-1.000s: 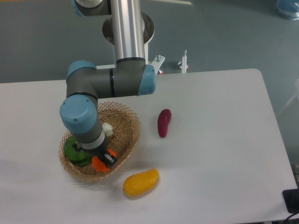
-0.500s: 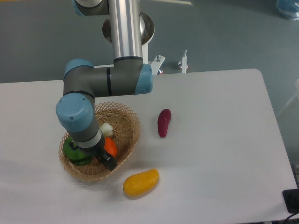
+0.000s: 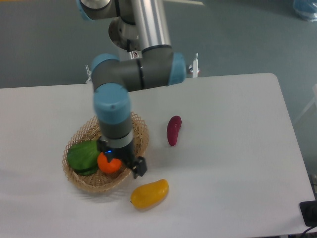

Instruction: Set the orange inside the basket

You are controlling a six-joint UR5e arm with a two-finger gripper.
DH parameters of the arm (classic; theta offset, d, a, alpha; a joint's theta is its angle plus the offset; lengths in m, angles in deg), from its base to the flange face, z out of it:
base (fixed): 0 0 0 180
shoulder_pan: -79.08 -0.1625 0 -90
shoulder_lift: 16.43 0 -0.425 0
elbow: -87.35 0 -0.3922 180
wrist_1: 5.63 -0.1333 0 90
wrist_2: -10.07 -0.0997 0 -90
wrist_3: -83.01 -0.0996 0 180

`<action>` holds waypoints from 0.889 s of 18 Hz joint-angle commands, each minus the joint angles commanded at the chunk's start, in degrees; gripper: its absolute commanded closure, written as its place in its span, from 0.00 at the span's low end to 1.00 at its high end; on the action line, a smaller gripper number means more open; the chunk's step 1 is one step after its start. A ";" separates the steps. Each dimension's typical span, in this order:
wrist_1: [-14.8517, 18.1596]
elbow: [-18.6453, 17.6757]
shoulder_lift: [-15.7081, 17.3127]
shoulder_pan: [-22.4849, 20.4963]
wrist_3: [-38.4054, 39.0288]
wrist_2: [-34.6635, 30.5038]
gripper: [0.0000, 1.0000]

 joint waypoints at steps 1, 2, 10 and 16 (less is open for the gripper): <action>0.09 0.44 0.35 -1.40 0.00 -0.17 0.00; 0.00 0.62 1.13 -2.90 -0.26 -0.18 0.00; 0.79 2.29 0.97 -11.08 -11.23 -1.67 0.00; 2.80 3.16 0.70 -15.30 -19.67 -1.67 0.00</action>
